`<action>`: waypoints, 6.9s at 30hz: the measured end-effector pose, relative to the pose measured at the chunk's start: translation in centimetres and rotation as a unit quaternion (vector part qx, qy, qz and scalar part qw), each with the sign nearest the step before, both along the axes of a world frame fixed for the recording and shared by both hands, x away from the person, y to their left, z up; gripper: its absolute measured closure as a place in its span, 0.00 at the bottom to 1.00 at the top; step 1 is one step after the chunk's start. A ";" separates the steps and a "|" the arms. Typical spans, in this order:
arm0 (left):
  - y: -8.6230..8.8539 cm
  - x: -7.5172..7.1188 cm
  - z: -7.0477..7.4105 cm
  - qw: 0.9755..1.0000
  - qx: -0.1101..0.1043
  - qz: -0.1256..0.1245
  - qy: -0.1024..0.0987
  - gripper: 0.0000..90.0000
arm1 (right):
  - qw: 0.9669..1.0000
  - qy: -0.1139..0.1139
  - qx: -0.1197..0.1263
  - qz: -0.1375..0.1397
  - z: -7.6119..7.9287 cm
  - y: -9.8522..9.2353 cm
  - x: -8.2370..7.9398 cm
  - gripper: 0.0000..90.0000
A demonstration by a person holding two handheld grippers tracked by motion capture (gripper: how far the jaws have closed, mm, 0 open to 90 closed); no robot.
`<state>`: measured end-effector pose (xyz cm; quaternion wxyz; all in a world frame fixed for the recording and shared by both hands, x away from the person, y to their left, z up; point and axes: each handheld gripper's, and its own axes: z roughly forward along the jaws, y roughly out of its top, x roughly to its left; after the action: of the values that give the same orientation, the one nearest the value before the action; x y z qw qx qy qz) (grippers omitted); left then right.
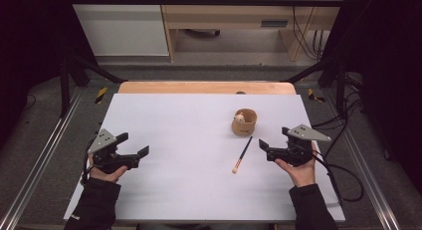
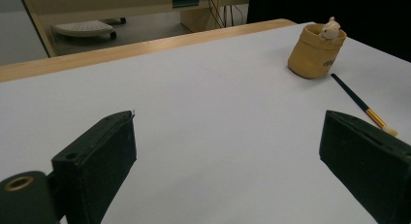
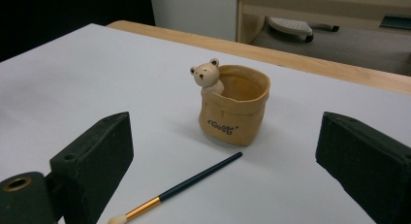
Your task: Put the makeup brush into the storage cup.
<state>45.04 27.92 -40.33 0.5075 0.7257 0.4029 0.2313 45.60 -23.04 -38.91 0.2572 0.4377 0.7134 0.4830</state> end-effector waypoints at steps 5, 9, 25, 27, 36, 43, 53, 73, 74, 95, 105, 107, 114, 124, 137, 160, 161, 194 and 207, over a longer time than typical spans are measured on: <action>-0.1 0.0 0.0 1.000 0.001 -0.002 0.000 0.07 | 1.000 0.013 -0.011 0.004 -0.4 1.3 0.7 0.08; -0.1 0.0 0.0 1.000 0.005 -0.004 0.000 0.07 | 1.000 0.021 -0.013 0.004 -0.7 1.8 1.1 0.08; -0.4 0.1 -0.1 1.000 0.007 -0.008 0.001 0.07 | 0.998 0.058 -0.031 0.000 -2.5 4.3 2.9 0.11; -0.4 0.1 -0.2 1.000 0.008 -0.009 0.002 0.07 | 0.997 0.069 -0.038 0.000 -3.1 4.7 3.2 0.11; -0.3 0.1 -0.2 1.000 0.007 -0.008 0.002 0.07 | 0.994 0.091 -0.057 -0.006 -4.4 5.4 3.8 0.13; -0.4 0.1 -0.2 1.000 0.007 -0.008 0.002 0.07 | 0.992 0.105 -0.069 -0.002 -5.5 5.9 4.1 0.14; -0.3 0.0 -0.2 1.000 0.009 -0.008 0.000 0.07 | 0.988 0.126 -0.085 0.003 -6.8 6.7 4.4 0.17; -0.5 0.0 -0.2 1.000 0.013 -0.011 0.001 0.07 | 0.980 0.152 -0.125 0.017 -8.8 7.6 4.4 0.29; -0.5 0.0 -0.2 1.000 0.013 -0.011 0.001 0.07 | 0.980 0.153 -0.127 0.017 -8.9 7.6 4.4 0.30; -0.5 -0.1 -0.1 1.000 0.013 -0.011 0.000 0.07 | 0.978 0.163 -0.128 0.027 -8.8 7.6 4.1 0.48; -0.5 -0.1 -0.1 1.000 0.012 -0.012 0.001 0.07 | 0.977 0.166 -0.130 0.029 -8.6 7.5 4.0 0.55; -0.5 -0.1 -0.1 1.000 0.013 -0.013 0.001 0.07 | 0.977 0.166 -0.131 0.030 -8.6 7.4 4.0 0.57; -0.5 -0.1 -0.1 1.000 0.013 -0.013 0.001 0.07 | 0.976 0.176 -0.125 0.029 -8.4 7.2 3.8 0.65; -0.5 -0.1 -0.1 1.000 0.013 -0.013 -0.001 0.07 | 0.975 0.182 -0.126 0.030 -8.3 6.6 3.6 0.72; -0.5 -0.1 -0.1 1.000 0.014 -0.014 -0.001 0.07 | 0.973 0.189 -0.132 0.029 -8.2 6.1 3.5 0.78; -0.6 -0.1 -0.1 1.000 0.015 -0.015 0.000 0.07 | 0.967 0.216 -0.131 0.018 -7.8 4.9 3.5 0.91; -0.6 -0.1 -0.1 1.000 0.015 -0.015 0.000 0.07 | 0.968 0.213 -0.131 0.020 -7.8 4.8 3.5 0.91; -0.7 -0.1 -0.1 1.000 0.018 -0.024 0.003 0.07 | 0.952 0.234 -0.193 0.046 -4.8 6.0 5.4 0.56; -0.8 -0.1 -0.1 0.999 0.019 -0.025 0.004 0.07 | 0.931 0.280 -0.228 0.059 -5.2 6.0 6.6 0.61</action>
<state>44.97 27.07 -40.48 0.4976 0.7461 0.3821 0.2231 52.20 -17.07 -44.09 0.1109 0.4419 0.8720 0.1792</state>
